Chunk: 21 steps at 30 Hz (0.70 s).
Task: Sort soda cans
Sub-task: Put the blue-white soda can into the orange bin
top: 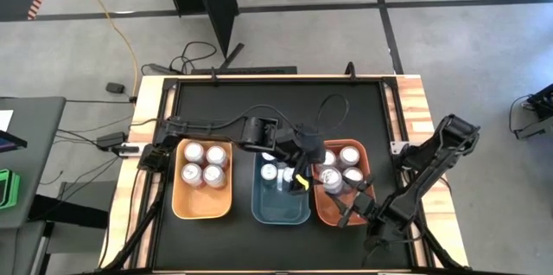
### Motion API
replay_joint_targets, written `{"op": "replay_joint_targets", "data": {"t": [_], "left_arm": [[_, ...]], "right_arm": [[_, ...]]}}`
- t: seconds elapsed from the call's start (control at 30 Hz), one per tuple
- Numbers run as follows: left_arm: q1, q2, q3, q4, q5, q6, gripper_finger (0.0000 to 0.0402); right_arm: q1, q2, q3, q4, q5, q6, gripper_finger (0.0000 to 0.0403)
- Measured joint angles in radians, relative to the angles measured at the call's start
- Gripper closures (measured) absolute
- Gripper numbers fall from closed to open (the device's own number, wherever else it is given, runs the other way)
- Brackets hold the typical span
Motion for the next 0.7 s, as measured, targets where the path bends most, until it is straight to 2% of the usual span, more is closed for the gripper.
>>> {"op": "replay_joint_targets", "data": {"t": [0.2,0.3,0.7], "left_arm": [[0.006,0.0,-0.085,0.01,-0.001,-0.025,0.0054],[0.006,0.001,-0.151,0.089,0.003,-0.026,0.0054],[0.008,0.002,-0.234,0.232,0.041,-0.05,0.0054]], "right_arm": [[-0.012,0.028,0.0,0.03,-0.001,0.0,0.0158],[-0.016,0.033,0.0,0.037,-0.002,0.0,0.0158],[-0.019,0.034,0.0,0.045,-0.019,-0.001,0.0158]]}}
